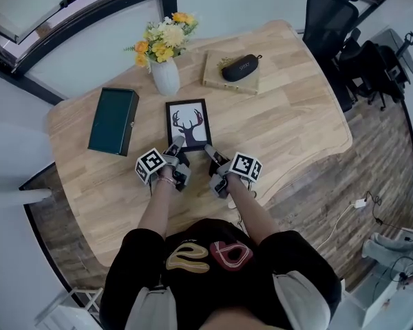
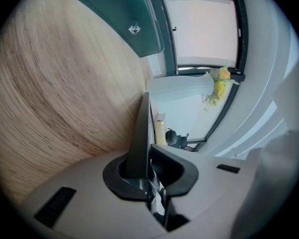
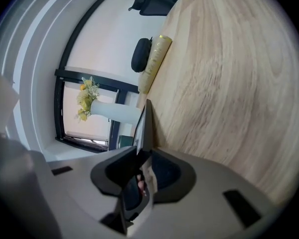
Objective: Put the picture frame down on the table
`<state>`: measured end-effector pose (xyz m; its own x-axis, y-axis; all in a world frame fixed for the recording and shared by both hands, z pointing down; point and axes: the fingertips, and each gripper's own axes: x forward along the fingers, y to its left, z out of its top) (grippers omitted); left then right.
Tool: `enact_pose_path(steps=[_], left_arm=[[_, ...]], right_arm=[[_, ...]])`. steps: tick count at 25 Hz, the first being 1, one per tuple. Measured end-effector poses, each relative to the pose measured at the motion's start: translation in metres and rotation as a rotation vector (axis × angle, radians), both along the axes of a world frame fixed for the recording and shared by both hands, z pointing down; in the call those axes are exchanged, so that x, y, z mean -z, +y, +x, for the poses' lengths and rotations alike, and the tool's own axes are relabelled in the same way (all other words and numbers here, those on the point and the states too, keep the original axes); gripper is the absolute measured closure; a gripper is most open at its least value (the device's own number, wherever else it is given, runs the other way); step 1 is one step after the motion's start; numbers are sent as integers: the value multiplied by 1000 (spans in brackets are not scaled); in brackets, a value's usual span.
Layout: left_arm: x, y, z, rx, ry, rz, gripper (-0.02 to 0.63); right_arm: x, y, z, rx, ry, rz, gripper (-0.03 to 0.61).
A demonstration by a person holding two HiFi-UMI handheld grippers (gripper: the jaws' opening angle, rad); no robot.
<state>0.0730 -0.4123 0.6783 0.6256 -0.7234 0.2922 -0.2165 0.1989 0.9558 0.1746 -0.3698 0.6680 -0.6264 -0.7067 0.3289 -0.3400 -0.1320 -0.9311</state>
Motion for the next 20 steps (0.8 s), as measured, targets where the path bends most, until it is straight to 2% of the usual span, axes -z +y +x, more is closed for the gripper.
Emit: enact_pose_path(steps=[5,6,8,11,16,18,20], left_arm=[[1,1,1,-6,-28,21,563],[2,1,1,-1,-36,23,542],[3,2,-2,13,-54,27,425],[3,9,-11,17,-127,34,376],[18,29,-30,52,-216,87,353],[28,40,-38,36,-259,135,353],[34,53,-46,-7,-342,176,354]], right_arm=[[5,-4,3,-61,-59,-5,489],[6,-5,3,-73,-61,-4,492],[8,-8,3,-89,-54,-2,499],[11,-12,3,-104,-43,-1,503],[9,-18,8,-113,-52,-13,505],[6,-20,7,-98,-47,-20,505],[2,-20,4,-68,-22,-26,500]])
